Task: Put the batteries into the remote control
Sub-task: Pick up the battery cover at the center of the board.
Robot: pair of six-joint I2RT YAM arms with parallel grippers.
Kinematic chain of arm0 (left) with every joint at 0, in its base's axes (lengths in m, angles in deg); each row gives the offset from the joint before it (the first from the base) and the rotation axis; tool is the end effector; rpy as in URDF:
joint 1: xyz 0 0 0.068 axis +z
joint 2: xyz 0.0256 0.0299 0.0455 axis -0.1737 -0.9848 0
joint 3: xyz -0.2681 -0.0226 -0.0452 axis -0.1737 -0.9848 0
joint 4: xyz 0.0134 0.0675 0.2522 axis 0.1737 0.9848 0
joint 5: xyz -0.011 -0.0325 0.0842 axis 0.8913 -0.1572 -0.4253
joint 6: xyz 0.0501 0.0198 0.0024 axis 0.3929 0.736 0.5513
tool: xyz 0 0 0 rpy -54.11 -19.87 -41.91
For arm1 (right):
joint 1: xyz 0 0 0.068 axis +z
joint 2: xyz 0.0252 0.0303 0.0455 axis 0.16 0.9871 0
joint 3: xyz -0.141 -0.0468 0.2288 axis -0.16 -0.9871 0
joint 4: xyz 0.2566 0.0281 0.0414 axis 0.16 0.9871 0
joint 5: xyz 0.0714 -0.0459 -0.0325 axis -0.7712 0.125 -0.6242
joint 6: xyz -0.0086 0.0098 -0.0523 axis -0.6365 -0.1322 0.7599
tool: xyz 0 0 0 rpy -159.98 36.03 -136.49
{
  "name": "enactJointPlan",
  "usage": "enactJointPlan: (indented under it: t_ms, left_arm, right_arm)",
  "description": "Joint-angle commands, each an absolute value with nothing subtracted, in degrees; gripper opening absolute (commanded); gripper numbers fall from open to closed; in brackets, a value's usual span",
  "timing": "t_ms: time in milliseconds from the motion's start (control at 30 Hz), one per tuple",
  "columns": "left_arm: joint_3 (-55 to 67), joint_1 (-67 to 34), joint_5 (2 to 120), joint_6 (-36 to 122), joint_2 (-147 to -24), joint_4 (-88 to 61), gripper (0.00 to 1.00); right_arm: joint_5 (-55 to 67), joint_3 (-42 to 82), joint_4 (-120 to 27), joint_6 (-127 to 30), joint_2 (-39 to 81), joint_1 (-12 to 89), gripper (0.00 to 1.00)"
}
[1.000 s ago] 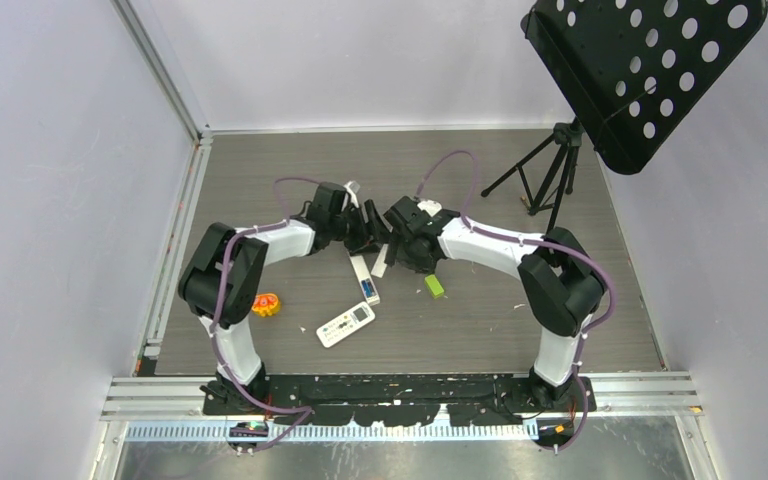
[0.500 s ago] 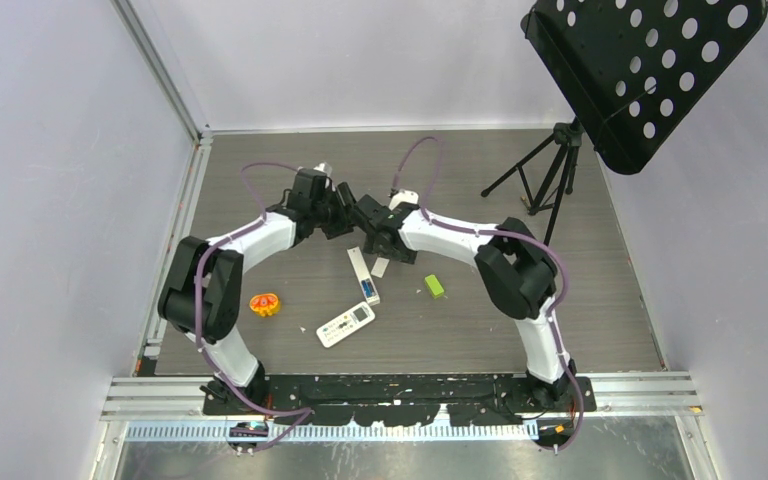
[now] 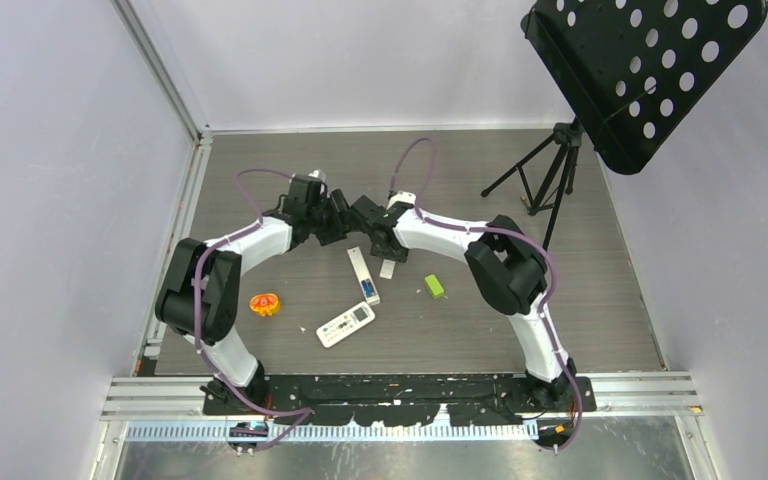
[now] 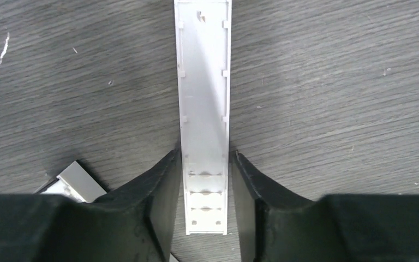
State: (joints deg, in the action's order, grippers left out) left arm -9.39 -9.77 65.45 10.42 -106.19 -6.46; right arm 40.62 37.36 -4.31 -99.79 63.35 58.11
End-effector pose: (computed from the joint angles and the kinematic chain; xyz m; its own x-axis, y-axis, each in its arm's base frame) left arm 0.3302 -0.1273 0.1898 -0.8062 -0.4330 -0.4031 -0.1143 0.7826 -0.6120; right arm 0.3001 0.3195 0.1610 -0.8260 0.2052 -0.5250 0.2298 0.9731 0.0189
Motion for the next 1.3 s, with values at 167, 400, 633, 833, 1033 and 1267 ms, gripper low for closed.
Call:
enactJointPlan:
  t_ms: [167,400,633,833,1033,1267]
  left_arm:
    - [-8.27,-9.82,75.24,10.74,-106.32,-10.67,0.57]
    - [-5.91,-12.15,82.08,8.53,-113.89,-14.34,0.58]
    - [-3.69,-15.13,81.97,8.07,-118.99,-14.35,0.6]
    - [-3.01,-16.72,81.47,8.48,-121.39,-13.28,0.61]
    - [-2.5,-17.96,79.03,10.04,-121.67,-8.9,0.61]
    - [-2.86,-19.01,78.63,10.31,-121.63,-7.63,0.53]
  right_arm:
    - [33.72,26.81,-9.96,-97.06,57.38,57.2,0.27]
    - [29.53,20.0,-15.93,-90.97,50.3,57.2,0.25]
    - [25.53,13.61,-21.9,-86.95,44.64,57.2,0.25]
    - [21.91,8.79,-28.5,-86.79,42.31,56.92,0.25]
    - [20.32,4.36,-34.34,-87.78,40.18,55.79,0.25]
    - [19.78,-0.78,-42.58,-88.46,38.08,54.53,0.25]
